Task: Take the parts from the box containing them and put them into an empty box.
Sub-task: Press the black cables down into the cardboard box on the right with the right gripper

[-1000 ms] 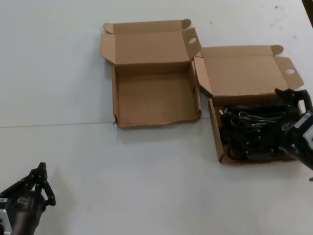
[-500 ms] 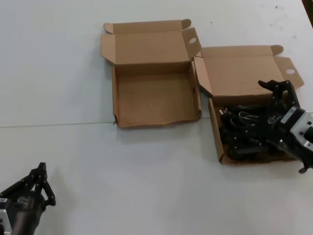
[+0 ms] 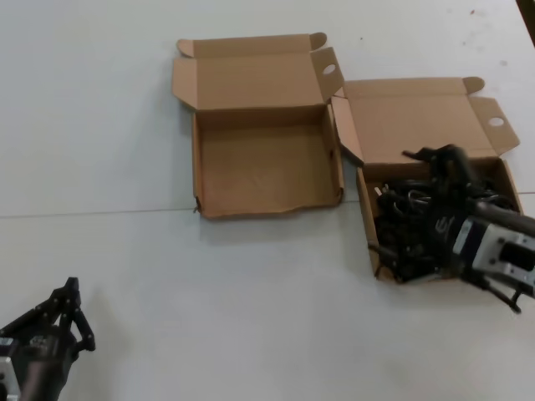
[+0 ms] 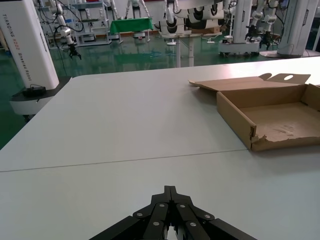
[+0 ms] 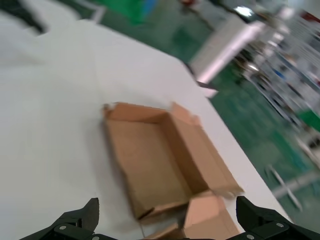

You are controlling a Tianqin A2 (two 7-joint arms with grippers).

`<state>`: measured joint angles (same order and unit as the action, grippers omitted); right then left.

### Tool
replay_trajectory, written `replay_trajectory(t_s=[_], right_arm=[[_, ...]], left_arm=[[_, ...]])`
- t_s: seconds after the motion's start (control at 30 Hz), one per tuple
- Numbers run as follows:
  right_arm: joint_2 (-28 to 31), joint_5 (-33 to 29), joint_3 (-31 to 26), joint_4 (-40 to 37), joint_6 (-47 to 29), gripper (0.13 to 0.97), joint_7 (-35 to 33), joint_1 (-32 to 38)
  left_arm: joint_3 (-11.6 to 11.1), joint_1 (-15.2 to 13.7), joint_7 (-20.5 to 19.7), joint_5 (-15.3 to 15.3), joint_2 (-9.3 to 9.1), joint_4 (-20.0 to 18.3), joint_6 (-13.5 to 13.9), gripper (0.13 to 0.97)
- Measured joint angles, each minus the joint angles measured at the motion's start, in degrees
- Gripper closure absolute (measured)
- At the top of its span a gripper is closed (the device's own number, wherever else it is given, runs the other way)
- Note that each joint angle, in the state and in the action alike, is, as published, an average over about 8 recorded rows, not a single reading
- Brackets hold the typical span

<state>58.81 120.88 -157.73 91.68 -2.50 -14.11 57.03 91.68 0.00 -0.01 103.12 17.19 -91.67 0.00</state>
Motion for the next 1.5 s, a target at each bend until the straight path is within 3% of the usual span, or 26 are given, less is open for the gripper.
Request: replay_trajectory(t_s=[0.2, 0.4, 0.8, 1.5], right_arm=[[-0.2, -14.6, 0.0, -0.8, -8.2, 0.129, 0.0, 2.1], [-0.8, -20.9, 0.0, -1.7, -12.3, 0.129, 0.0, 3.8], [-2.3, -22.1, 0.0, -5.6, -16.0, 0.129, 0.0, 6.2], [-4.4, -17.7, 0.0, -10.3, -15.7, 0.129, 0.0, 7.0]], left_arm=[[0.0, 0.0, 0.0, 0.0, 0.00, 0.0, 0.0, 0.941], [0.0, 0.0, 0.0, 0.0, 0.00, 0.0, 0.0, 0.941], [0.0, 0.0, 0.0, 0.0, 0.00, 0.0, 0.0, 0.941], [0.0, 0.0, 0.0, 0.0, 0.00, 0.0, 0.0, 0.941]])
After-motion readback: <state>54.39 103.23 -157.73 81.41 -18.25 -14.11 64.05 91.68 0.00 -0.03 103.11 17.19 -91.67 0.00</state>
